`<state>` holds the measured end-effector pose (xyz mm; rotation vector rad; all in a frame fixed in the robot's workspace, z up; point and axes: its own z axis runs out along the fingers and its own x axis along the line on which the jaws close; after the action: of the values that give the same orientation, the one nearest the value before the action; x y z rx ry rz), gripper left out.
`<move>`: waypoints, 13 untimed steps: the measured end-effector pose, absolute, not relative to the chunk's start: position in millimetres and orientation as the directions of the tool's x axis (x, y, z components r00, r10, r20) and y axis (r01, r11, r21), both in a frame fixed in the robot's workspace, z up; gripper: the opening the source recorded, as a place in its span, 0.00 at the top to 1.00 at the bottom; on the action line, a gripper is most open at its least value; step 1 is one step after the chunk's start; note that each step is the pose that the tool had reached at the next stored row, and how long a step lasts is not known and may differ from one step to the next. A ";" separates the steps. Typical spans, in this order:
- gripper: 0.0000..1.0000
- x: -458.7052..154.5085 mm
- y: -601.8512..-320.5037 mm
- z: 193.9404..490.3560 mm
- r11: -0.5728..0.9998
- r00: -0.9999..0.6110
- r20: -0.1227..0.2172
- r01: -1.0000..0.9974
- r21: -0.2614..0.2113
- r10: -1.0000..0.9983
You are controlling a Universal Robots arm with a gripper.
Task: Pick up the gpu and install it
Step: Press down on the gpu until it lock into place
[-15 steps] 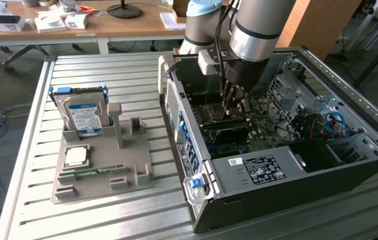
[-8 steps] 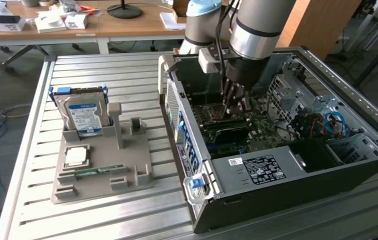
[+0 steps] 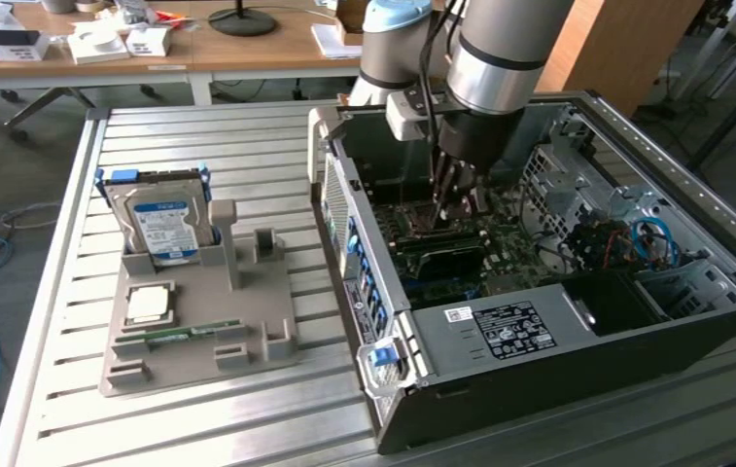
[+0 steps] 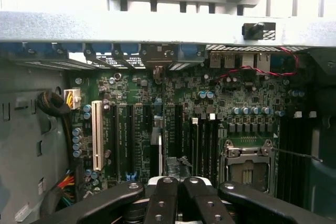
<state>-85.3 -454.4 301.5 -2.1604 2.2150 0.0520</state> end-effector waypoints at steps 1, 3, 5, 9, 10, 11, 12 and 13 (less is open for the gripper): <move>0.89 -84.7 -454.4 301.5 0.025 -0.025 -0.057 -1.000 -0.009 -0.998; 0.89 -81.2 -454.3 301.5 0.025 -0.025 -0.057 -1.000 -0.008 -0.998; 0.89 -76.9 -454.4 301.5 0.025 -0.025 -0.057 -1.000 -0.007 -0.998; 0.89 -74.8 -454.4 304.6 0.025 -0.025 -0.057 -1.000 -0.005 -0.998; 0.89 -74.6 -454.4 306.2 0.025 -0.025 -0.057 -1.000 -0.005 -0.998; 0.89 -74.3 -454.4 307.5 0.025 -0.025 -0.057 -1.000 -0.005 -0.998; 0.89 -74.1 -454.4 308.9 0.025 -0.025 -0.057 -1.000 -0.005 -0.998; 0.89 -73.9 -454.4 310.5 0.025 -0.025 -0.057 -1.000 -0.005 -0.998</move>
<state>-73.9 -454.4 310.5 -2.1620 2.2171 0.0561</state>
